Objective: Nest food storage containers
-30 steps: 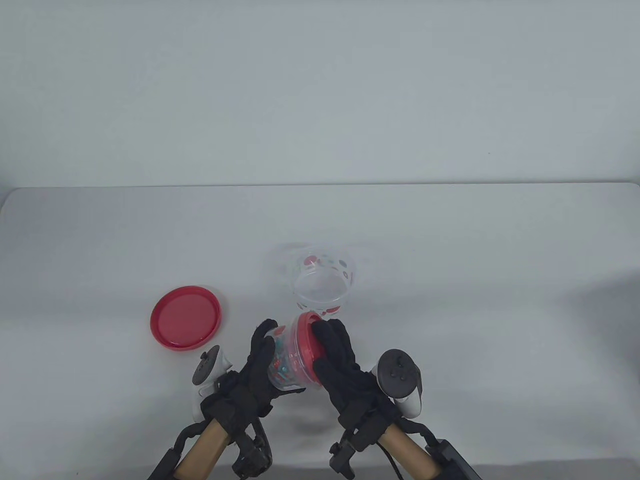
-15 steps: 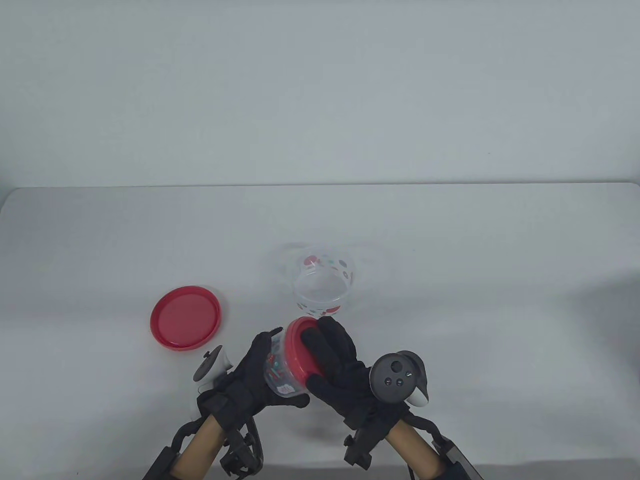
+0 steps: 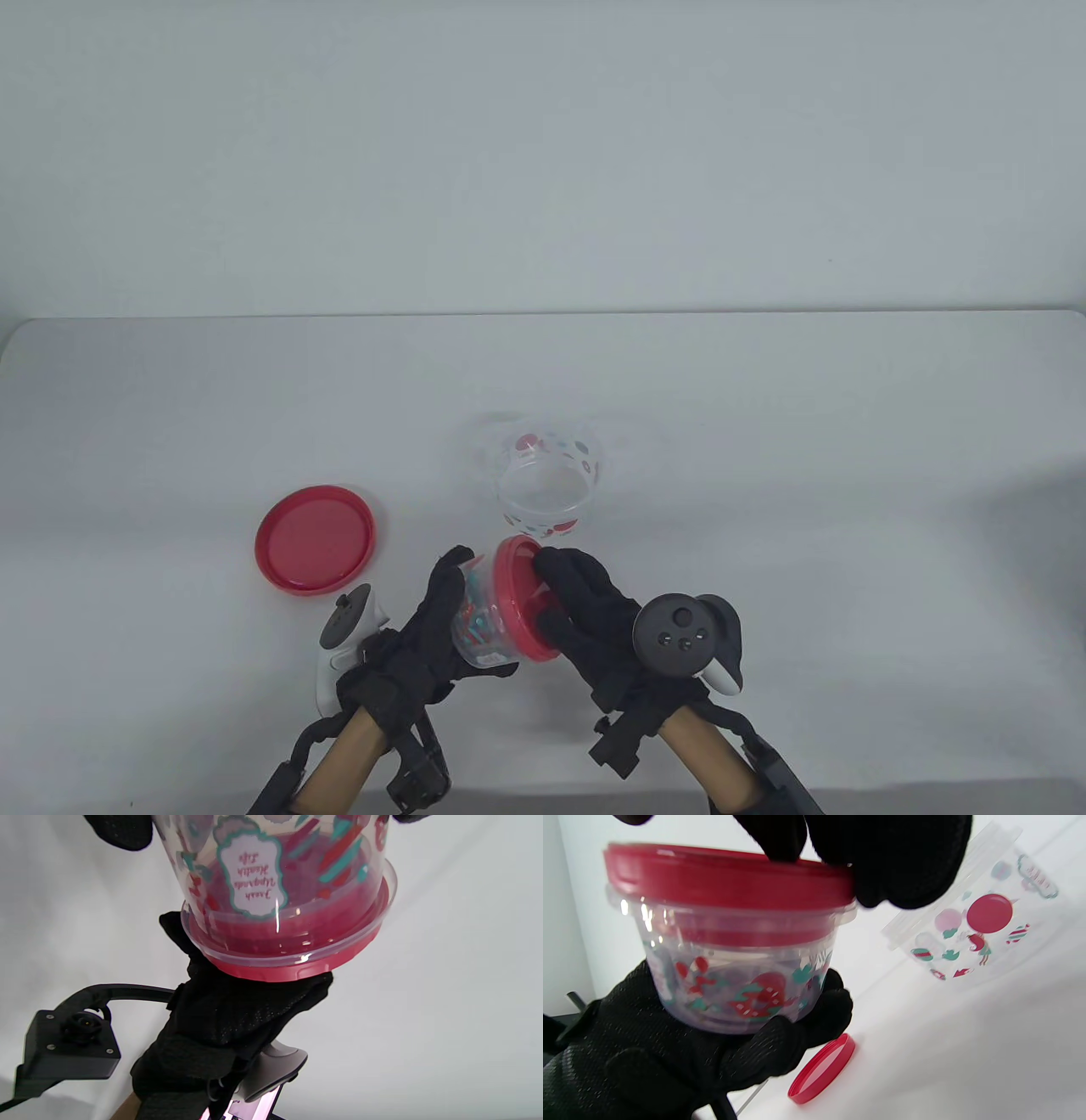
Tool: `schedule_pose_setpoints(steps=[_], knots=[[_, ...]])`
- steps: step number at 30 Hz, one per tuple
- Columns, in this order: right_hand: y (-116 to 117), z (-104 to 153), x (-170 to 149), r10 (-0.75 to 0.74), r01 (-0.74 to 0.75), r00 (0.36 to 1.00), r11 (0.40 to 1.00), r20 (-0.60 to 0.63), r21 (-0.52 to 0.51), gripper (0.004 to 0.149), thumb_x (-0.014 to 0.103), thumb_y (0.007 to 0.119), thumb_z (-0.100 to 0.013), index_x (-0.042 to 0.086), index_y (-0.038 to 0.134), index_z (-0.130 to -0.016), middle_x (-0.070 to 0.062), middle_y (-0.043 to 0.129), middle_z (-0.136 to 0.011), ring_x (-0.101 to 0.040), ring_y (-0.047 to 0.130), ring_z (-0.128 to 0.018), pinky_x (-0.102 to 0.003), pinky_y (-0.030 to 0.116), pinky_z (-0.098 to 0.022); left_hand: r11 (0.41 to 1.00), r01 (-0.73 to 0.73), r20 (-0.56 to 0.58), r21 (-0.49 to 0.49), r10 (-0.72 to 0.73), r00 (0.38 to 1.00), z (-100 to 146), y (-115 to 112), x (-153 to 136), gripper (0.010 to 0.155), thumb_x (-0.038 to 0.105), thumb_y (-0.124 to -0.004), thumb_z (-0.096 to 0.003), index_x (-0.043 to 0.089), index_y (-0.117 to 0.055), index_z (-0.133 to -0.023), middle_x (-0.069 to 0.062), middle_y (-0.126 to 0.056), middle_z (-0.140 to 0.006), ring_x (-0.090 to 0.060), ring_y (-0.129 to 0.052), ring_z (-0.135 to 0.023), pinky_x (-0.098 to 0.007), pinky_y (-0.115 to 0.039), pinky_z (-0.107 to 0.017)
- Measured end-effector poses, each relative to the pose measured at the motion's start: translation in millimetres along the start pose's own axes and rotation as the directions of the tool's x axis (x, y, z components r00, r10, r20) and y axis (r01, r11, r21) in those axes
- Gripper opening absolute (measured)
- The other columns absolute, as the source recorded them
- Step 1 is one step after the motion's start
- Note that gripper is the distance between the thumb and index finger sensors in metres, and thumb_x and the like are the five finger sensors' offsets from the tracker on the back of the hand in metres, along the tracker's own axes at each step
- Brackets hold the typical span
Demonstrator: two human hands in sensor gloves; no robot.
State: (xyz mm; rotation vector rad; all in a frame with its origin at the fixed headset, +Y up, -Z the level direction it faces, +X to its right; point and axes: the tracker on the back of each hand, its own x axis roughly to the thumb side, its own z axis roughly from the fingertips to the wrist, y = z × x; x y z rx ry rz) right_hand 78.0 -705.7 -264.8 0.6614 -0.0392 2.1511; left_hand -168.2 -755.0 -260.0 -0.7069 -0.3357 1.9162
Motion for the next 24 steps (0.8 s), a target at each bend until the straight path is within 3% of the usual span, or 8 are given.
schedule_pose_setpoints(steps=[1, 2, 4, 7, 12, 16, 20, 24], knots=[[0, 1, 1, 0.004, -0.004, 1.0, 1.0, 0.0, -0.009, 0.076, 0.063, 0.049, -0.059, 0.008, 0.05, -0.112, -0.025, 0.05, -0.107, -0.043, 0.079, -0.067, -0.047, 0.076, -0.044, 1.0, -0.016, 0.001, -0.009, 0.016, 1.0, -1, 1, -1, 0.084, 0.069, -0.036, -0.0646, 0.028, 0.022, -0.109, -0.024, 0.008, -0.118, -0.061, -0.021, -0.106, -0.063, -0.05, -0.074], [2, 1, 2, 0.029, -0.029, 0.999, 0.999, 0.014, -0.017, 0.076, 0.062, 0.049, -0.059, 0.009, 0.044, -0.114, -0.024, 0.046, -0.11, -0.046, 0.07, -0.078, -0.052, 0.07, -0.052, 0.999, -0.034, 0.005, -0.02, 0.034, 0.999, -2, 0, -2, 0.084, 0.07, -0.036, -0.0645, 0.028, 0.022, -0.109, -0.025, 0.008, -0.118, -0.061, -0.022, -0.106, -0.063, -0.05, -0.074], [8, 2, 6, 0.079, -0.079, 0.995, 0.997, 0.058, 0.001, 0.08, 0.064, 0.046, -0.059, 0.011, 0.024, -0.115, -0.022, 0.022, -0.116, -0.051, 0.041, -0.097, -0.063, 0.048, -0.065, 0.997, -0.069, 0.001, -0.046, 0.07, 0.998, -3, -2, -3, 0.084, 0.069, -0.036, -0.0648, 0.027, 0.022, -0.11, -0.025, 0.007, -0.118, -0.061, -0.023, -0.106, -0.063, -0.051, -0.074], [15, 1, 7, -0.025, 0.012, 0.994, 0.993, 0.108, 0.115, 0.081, 0.065, 0.042, -0.059, 0.015, 0.01, -0.114, -0.022, 0.002, -0.114, -0.053, 0.02, -0.099, -0.067, 0.035, -0.066, 0.995, -0.077, -0.004, -0.068, 0.077, 0.997, -3, -4, -4, 0.084, 0.069, -0.034, -0.0649, 0.024, 0.019, -0.112, -0.026, 0.002, -0.12, -0.062, -0.027, -0.106, -0.063, -0.052, -0.073], [19, 0, 4, -0.221, 0.205, 0.973, 0.96, 0.066, 0.192, 0.092, 0.072, 0.047, -0.057, 0.012, 0.005, -0.113, -0.023, -0.006, -0.111, -0.056, 0.012, -0.098, -0.069, 0.035, -0.065, 0.995, -0.075, -0.011, -0.067, 0.074, 0.997, -3, -3, -5, 0.084, 0.069, -0.034, -0.065, 0.023, 0.018, -0.113, -0.027, 0.004, -0.119, -0.062, -0.025, -0.106, -0.064, -0.05, -0.074], [20, 0, 6, -0.097, 0.085, 0.994, 0.975, 0.052, 0.205, 0.095, 0.073, 0.046, -0.058, 0.01, -0.001, -0.111, -0.025, -0.008, -0.109, -0.057, 0.013, -0.097, -0.068, 0.039, -0.064, 0.995, -0.082, -0.014, -0.061, 0.081, 0.997, -4, -3, -9, 0.084, 0.069, -0.034, -0.0643, 0.025, 0.017, -0.114, -0.024, 0.007, -0.12, -0.061, -0.021, -0.107, -0.064, -0.046, -0.075], [24, 3, 5, -0.201, 0.207, 0.978, 0.968, -0.059, 0.143, 0.096, 0.07, 0.051, -0.058, 0.006, 0.001, -0.11, -0.027, -0.004, -0.11, -0.061, 0.022, -0.095, -0.064, 0.051, -0.062, 1.0, -0.006, 0.016, -0.023, 0.006, 1.0, -5, -2, -8, 0.085, 0.07, -0.039, -0.0618, 0.033, 0.015, -0.115, -0.021, 0.009, -0.12, -0.06, -0.018, -0.108, -0.065, -0.04, -0.079], [21, 4, 11, -0.14, 0.148, 0.988, 0.98, -0.067, 0.136, 0.096, 0.07, 0.05, -0.059, 0.005, 0.001, -0.109, -0.028, -0.003, -0.11, -0.062, 0.026, -0.094, -0.062, 0.054, -0.06, 1.0, 0.015, 0.056, -0.022, -0.014, 0.998, -6, -2, -9, 0.083, 0.07, -0.041, -0.0611, 0.037, 0.011, -0.117, -0.019, 0.006, -0.123, -0.059, -0.019, -0.109, -0.065, -0.038, -0.08]])
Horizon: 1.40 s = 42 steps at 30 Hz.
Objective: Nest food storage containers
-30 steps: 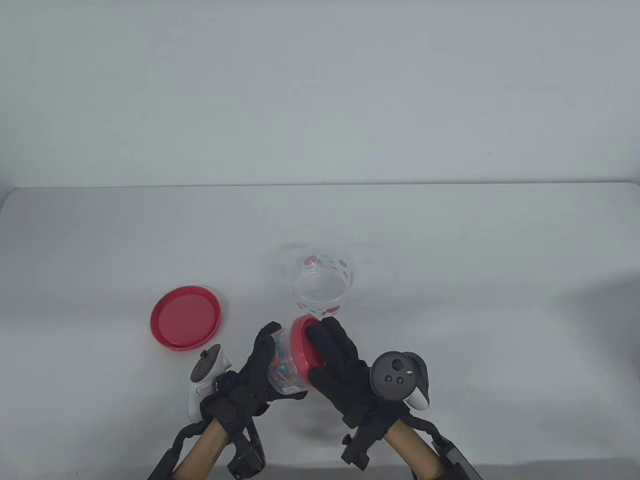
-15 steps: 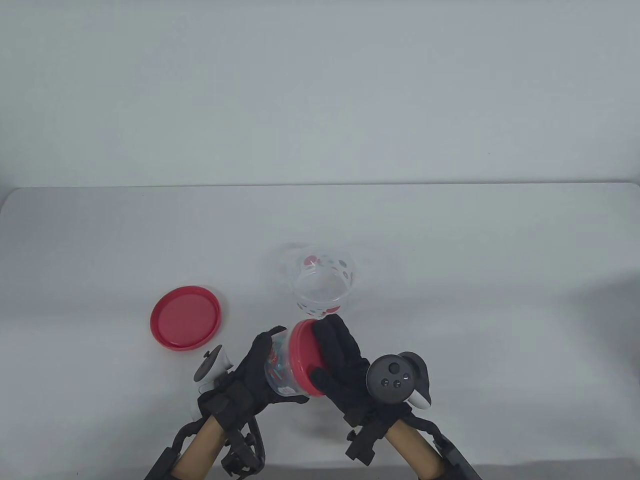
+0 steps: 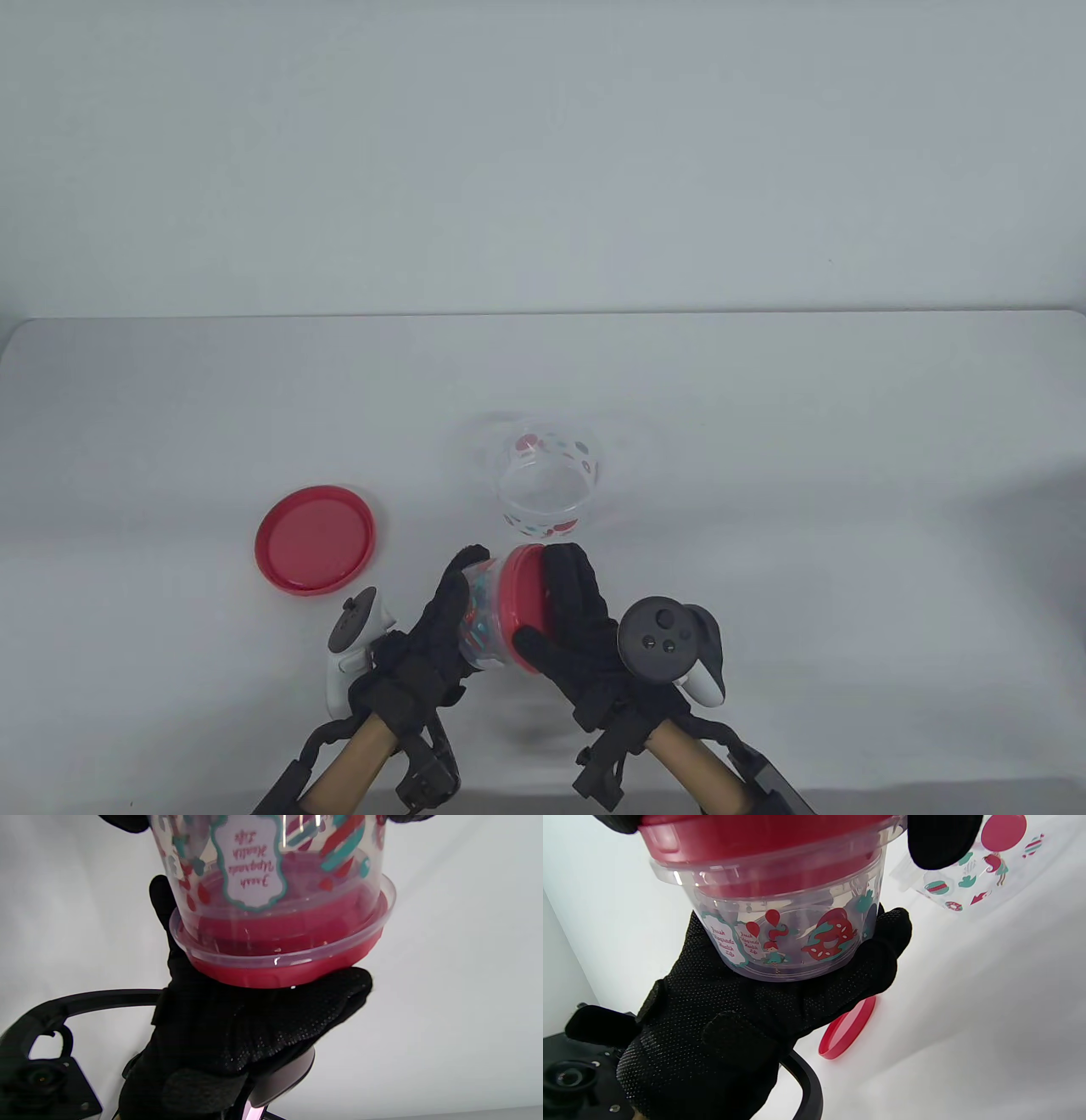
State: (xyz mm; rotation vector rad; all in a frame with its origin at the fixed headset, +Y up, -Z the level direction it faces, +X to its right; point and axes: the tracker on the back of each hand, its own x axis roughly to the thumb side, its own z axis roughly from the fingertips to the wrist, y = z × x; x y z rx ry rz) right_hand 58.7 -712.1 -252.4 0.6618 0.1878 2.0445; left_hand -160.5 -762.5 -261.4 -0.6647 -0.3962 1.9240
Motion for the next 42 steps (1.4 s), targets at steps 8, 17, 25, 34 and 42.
schedule_pose_setpoints(steps=[8, 17, 25, 34, 42], knots=[[-17, -2, -33, -0.364, 0.331, 0.915, 0.924, -0.176, -0.19, 0.069, 0.045, 0.055, -0.065, 0.0, 0.032, -0.112, -0.028, 0.051, -0.105, -0.044, 0.071, -0.079, -0.047, 0.072, -0.049, 0.983, -0.178, -0.011, -0.053, 0.178, 0.984, -4, 1, -7, 0.08, 0.068, -0.036, -0.0638, 0.032, 0.011, -0.118, -0.02, 0.003, -0.124, -0.059, -0.022, -0.109, -0.065, -0.042, -0.078], [-21, -6, -39, -0.365, 0.328, 0.915, 0.921, -0.174, -0.21, 0.053, 0.032, 0.055, -0.065, 0.004, 0.049, -0.109, -0.024, 0.067, -0.092, -0.035, 0.083, -0.059, -0.034, 0.079, -0.036, 0.988, -0.146, -0.002, -0.043, 0.146, 0.989, -6, 3, -3, 0.078, 0.066, -0.038, -0.0646, 0.035, 0.01, -0.118, -0.015, 0.012, -0.123, -0.047, 0.003, -0.113, -0.065, -0.01, -0.078], [-60, -24, -26, -0.149, 0.035, 0.959, 0.907, -0.242, -0.419, 0.053, 0.033, 0.057, -0.065, 0.004, 0.05, -0.109, -0.023, 0.068, -0.092, -0.035, 0.083, -0.058, -0.034, 0.079, -0.036, 0.937, 0.285, 0.048, 0.203, -0.301, 0.952, 5, 15, 29, 0.075, 0.063, -0.042, -0.0647, 0.036, 0.003, -0.119, -0.008, 0.013, -0.123, -0.041, 0.01, -0.113, -0.063, 0.002, -0.074], [-87, -72, -17, -0.008, -0.205, 0.923, 0.836, -0.385, -0.508, 0.055, 0.034, 0.059, -0.065, 0.003, 0.05, -0.109, -0.022, 0.068, -0.092, -0.035, 0.083, -0.058, -0.034, 0.079, -0.036, 0.415, 0.834, -0.189, 0.362, -0.844, 0.502, 16, 13, 58, 0.074, 0.061, -0.046, -0.0643, 0.036, -0.006, -0.121, -0.006, 0.009, -0.124, -0.037, 0.012, -0.113, -0.063, 0.006, -0.072], [-82, -112, -32, 0.027, -0.331, 0.857, 0.795, -0.515, -0.508, 0.056, 0.034, 0.06, -0.064, 0.002, 0.049, -0.109, -0.022, 0.069, -0.091, -0.035, 0.084, -0.058, -0.033, 0.079, -0.035, 0.223, 0.913, -0.289, 0.342, -0.9, 0.328, 15, 13, 63, 0.075, 0.062, -0.046, -0.0637, 0.035, -0.006, -0.121, -0.006, 0.007, -0.125, -0.038, 0.009, -0.113, -0.063, 0.004, -0.072]])
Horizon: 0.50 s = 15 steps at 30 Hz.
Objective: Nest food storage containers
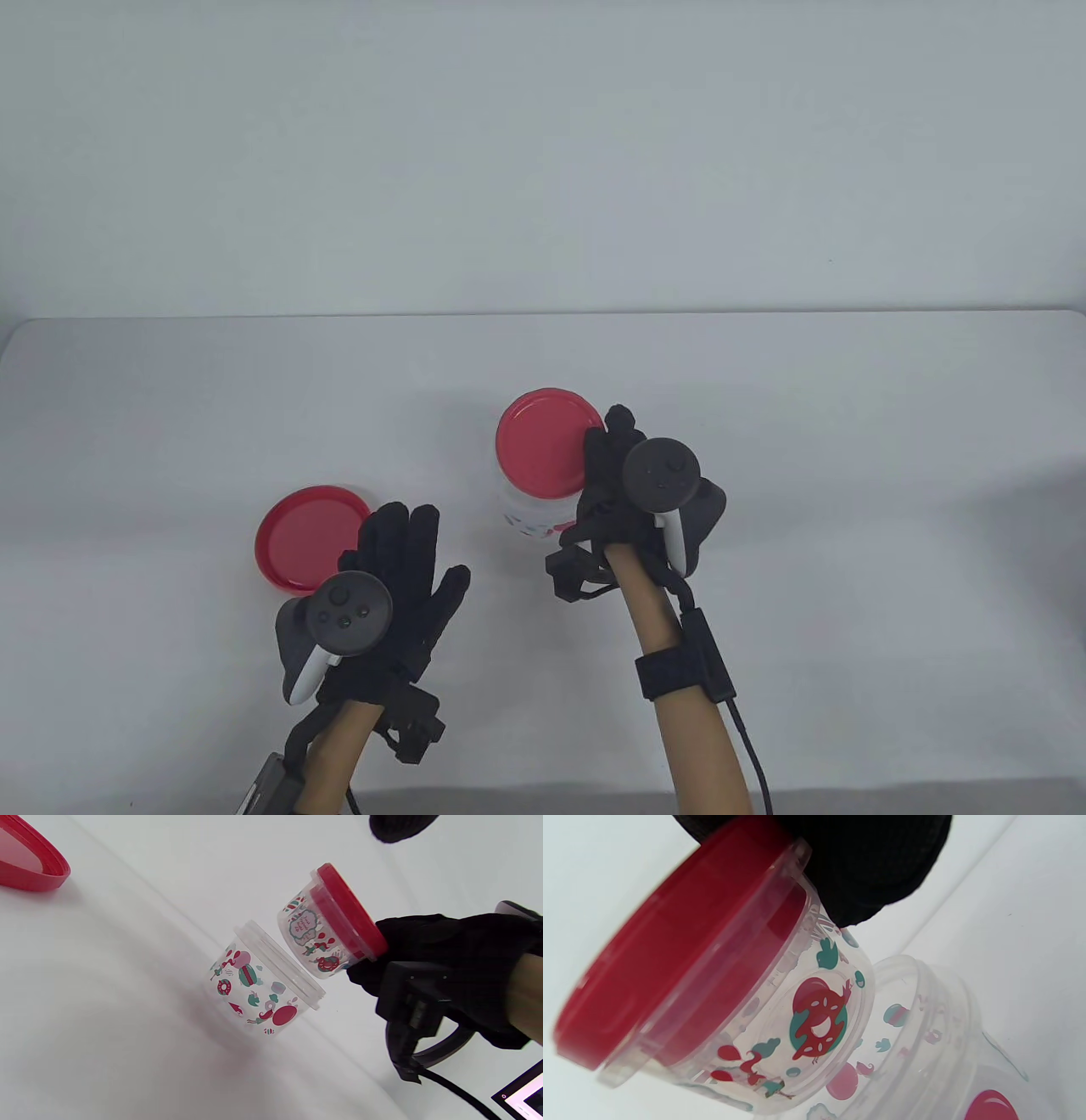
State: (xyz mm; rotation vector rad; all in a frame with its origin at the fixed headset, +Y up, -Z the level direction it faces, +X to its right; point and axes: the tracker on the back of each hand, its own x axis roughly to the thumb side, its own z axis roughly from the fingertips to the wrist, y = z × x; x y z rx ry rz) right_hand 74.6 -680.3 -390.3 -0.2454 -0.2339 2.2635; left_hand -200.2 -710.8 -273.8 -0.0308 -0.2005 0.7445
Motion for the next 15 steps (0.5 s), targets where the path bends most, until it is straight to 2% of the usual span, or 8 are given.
schedule_pose_setpoints(steps=[5, 10, 15], knots=[[18, -11, -2, 0.159, -0.158, 0.985, 0.987, -0.063, 0.019, 0.056, 0.034, 0.061, -0.064, 0.001, 0.049, -0.108, -0.022, 0.07, -0.091, -0.033, 0.085, -0.056, -0.032, 0.08, -0.033, 0.998, -0.057, -0.027, -0.019, 0.056, 0.998, -3, -1, -7, 0.076, 0.062, -0.046, -0.0639, 0.034, -0.004, -0.12, -0.007, 0.008, -0.124, -0.039, 0.01, -0.113, -0.063, 0.004, -0.072], [28, -18, 3, 0.353, -0.334, 0.93, 0.928, -0.103, 0.161, 0.06, 0.035, 0.061, -0.065, 0.001, 0.043, -0.111, -0.022, 0.066, -0.094, -0.028, 0.08, -0.059, -0.032, 0.078, -0.036, 0.995, -0.099, -0.047, -0.019, 0.098, 0.994, -5, -1, -13, 0.076, 0.061, -0.046, -0.0642, 0.034, 0.001, -0.118, -0.008, 0.009, -0.124, -0.039, 0.009, -0.112, -0.063, 0.004, -0.072], [27, -21, 6, 0.351, -0.32, 0.93, 0.92, -0.11, 0.225, 0.06, 0.034, 0.06, -0.065, 0.001, 0.042, -0.111, -0.022, 0.063, -0.097, -0.029, 0.079, -0.062, -0.035, 0.078, -0.038, 0.995, -0.098, -0.05, -0.034, 0.097, 0.994, -6, -3, -13, 0.076, 0.061, -0.046, -0.0643, 0.034, 0.001, -0.118, -0.008, 0.009, -0.123, -0.04, 0.009, -0.112, -0.063, 0.003, -0.072]])
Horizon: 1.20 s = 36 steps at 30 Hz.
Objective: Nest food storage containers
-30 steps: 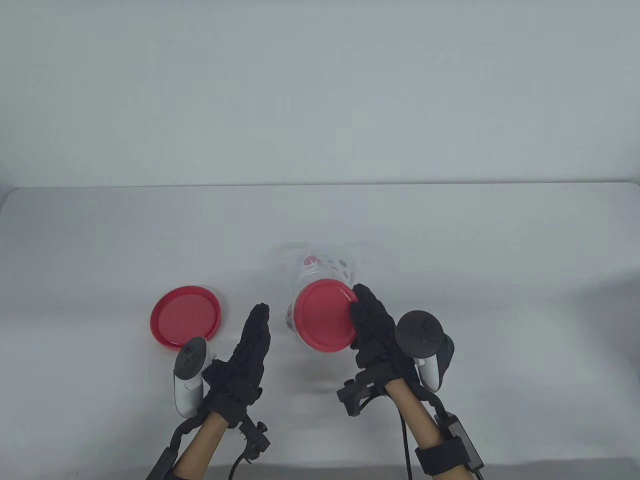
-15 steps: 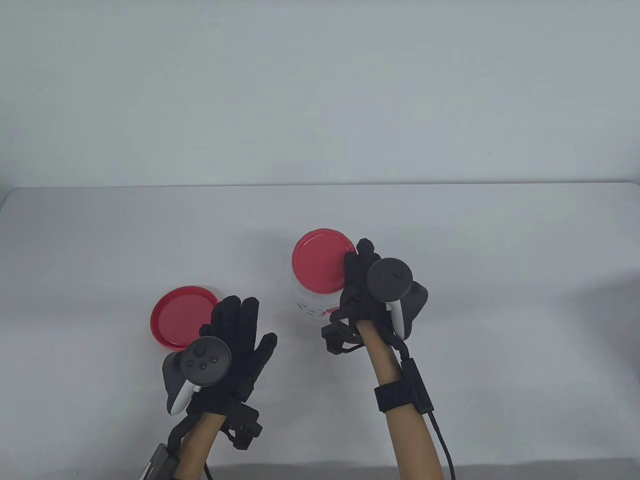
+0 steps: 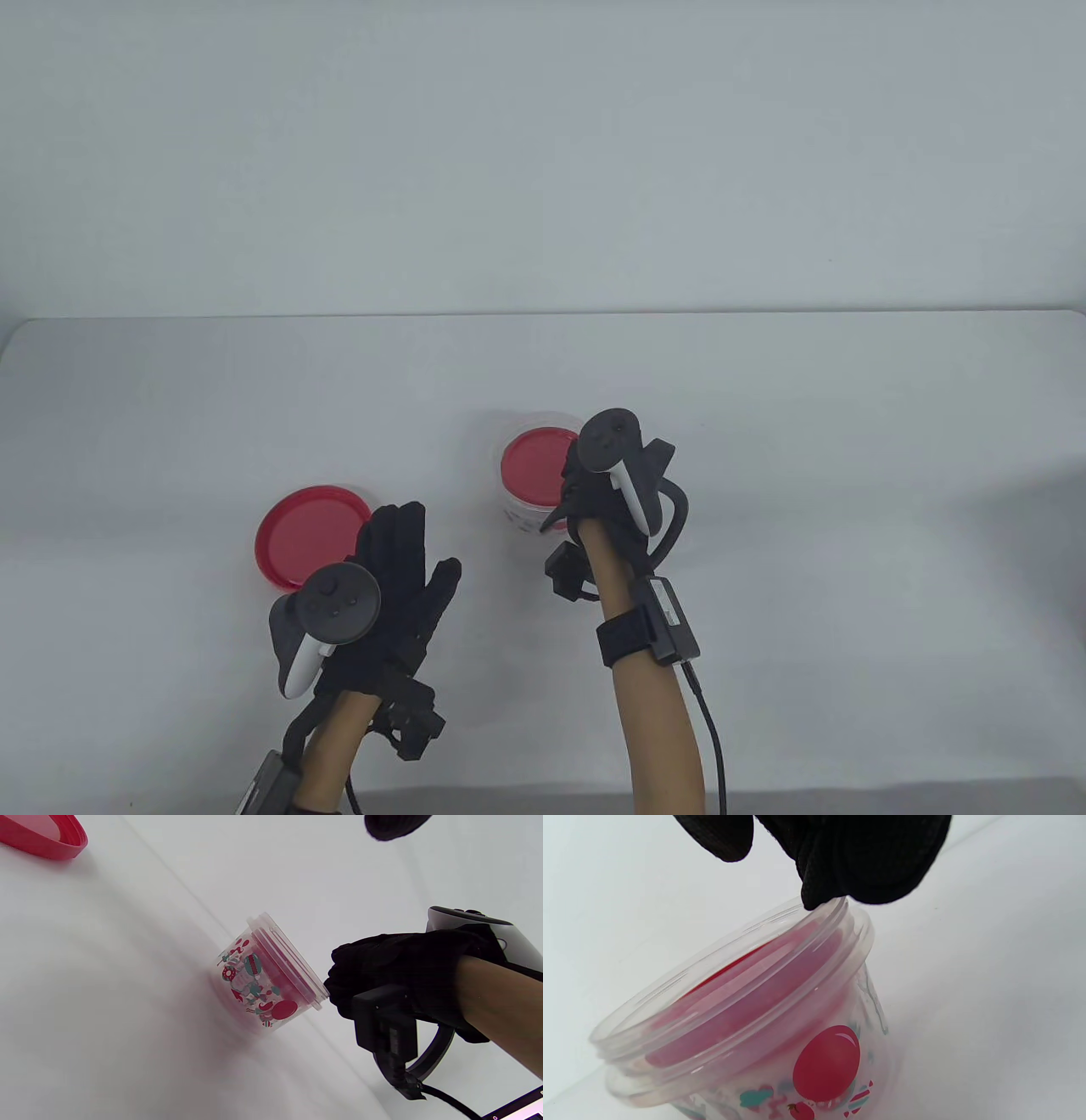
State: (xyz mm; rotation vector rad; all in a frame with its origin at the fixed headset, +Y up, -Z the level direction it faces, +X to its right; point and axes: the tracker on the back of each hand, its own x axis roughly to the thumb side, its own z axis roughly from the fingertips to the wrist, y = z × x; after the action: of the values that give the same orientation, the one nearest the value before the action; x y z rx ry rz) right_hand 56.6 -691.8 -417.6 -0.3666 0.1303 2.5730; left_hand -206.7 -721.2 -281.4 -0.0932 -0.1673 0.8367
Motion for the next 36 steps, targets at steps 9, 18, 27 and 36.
schedule_pose_setpoints(steps=[9, 18, 27, 36], knots=[[6, -1, -6, 0.194, -0.19, 0.981, 0.977, 0.029, -0.098, 0.057, 0.035, 0.061, -0.064, 0.004, 0.049, -0.11, -0.021, 0.066, -0.098, -0.032, 0.083, -0.062, -0.036, 0.079, -0.038, 1.0, 0.002, 0.001, -0.006, -0.001, 1.0, -1, -1, 0, 0.076, 0.06, -0.045, -0.0645, 0.033, 0.001, -0.118, -0.009, 0.009, -0.123, -0.04, 0.009, -0.112, -0.063, 0.003, -0.073], [25, -12, -27, -0.131, 0.133, 0.991, 0.99, -0.039, 0.04, 0.054, 0.027, 0.058, -0.064, 0.006, 0.044, -0.112, -0.026, 0.056, -0.105, -0.033, 0.084, -0.06, -0.037, 0.08, -0.037, 1.0, -0.009, 0.008, -0.015, 0.009, 1.0, -2, -1, 0, 0.076, 0.06, -0.045, -0.0646, 0.033, 0.001, -0.118, -0.009, 0.008, -0.123, -0.04, 0.008, -0.112, -0.063, 0.002, -0.073], [19, 3, -40, -0.105, 0.104, 0.994, 0.991, 0.014, 0.085, 0.054, 0.026, 0.058, -0.064, 0.006, 0.042, -0.112, -0.027, 0.056, -0.105, -0.033, 0.085, -0.06, -0.037, 0.08, -0.037, 1.0, 0.004, 0.003, -0.026, -0.004, 1.0, -1, -3, 0, 0.076, 0.06, -0.045, -0.0646, 0.033, 0.001, -0.118, -0.009, 0.008, -0.123, -0.04, 0.008, -0.112, -0.063, 0.002, -0.073], [14, 52, -77, -0.167, 0.149, 0.98, 0.976, 0.107, 0.157, 0.055, 0.028, 0.057, -0.065, 0.006, 0.04, -0.112, -0.027, 0.054, -0.106, -0.034, 0.084, -0.061, -0.038, 0.08, -0.037, 0.999, 0.036, -0.009, -0.035, -0.036, 0.999, 0, -5, -1, 0.076, 0.06, -0.046, -0.0646, 0.032, 0.001, -0.118, -0.009, 0.008, -0.123, -0.04, 0.007, -0.112, -0.063, 0.002, -0.073]])
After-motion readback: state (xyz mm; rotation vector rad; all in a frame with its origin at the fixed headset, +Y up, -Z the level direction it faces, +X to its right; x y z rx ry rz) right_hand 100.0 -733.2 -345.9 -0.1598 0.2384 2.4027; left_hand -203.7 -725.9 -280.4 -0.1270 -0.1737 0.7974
